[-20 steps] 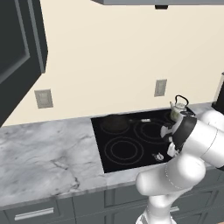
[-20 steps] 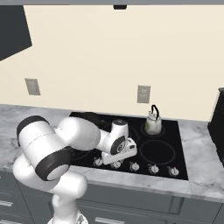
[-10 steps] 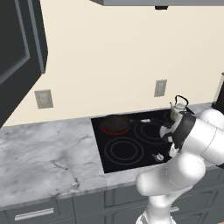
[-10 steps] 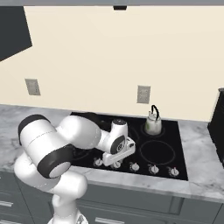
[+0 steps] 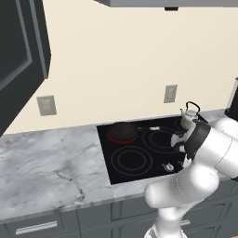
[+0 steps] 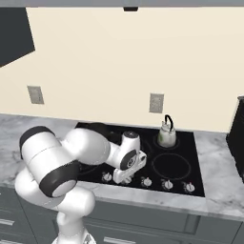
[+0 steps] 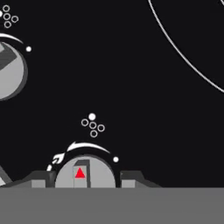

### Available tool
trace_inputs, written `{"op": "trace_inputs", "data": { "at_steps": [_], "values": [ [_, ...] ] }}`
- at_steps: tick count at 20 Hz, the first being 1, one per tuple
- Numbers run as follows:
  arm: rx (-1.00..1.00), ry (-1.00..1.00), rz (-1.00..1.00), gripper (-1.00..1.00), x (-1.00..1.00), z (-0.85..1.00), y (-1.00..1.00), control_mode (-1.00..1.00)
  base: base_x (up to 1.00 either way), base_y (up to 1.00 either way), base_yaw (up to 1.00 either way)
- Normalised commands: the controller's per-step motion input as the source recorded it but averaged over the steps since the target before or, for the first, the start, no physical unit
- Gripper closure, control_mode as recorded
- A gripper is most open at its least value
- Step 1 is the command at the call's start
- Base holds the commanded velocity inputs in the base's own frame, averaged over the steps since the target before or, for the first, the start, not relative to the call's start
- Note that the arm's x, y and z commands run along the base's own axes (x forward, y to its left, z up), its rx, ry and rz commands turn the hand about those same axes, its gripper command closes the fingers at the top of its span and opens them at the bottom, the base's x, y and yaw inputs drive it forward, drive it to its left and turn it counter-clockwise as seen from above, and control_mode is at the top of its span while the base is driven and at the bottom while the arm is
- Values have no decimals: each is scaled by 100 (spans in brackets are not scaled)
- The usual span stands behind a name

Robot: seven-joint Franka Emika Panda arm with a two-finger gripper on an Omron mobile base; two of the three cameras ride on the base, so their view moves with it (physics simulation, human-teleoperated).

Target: Pick the pan from the cabinet and place it on the stove. Then turn on the stove burner for the pan.

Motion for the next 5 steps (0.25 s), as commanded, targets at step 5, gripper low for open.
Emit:
{"op": "trace_inputs", "data": {
  "at_steps": [5],
  "values": [
    [0,-3,12,-100,-27,-32,8,-100,0,0,0]
  ]
}}
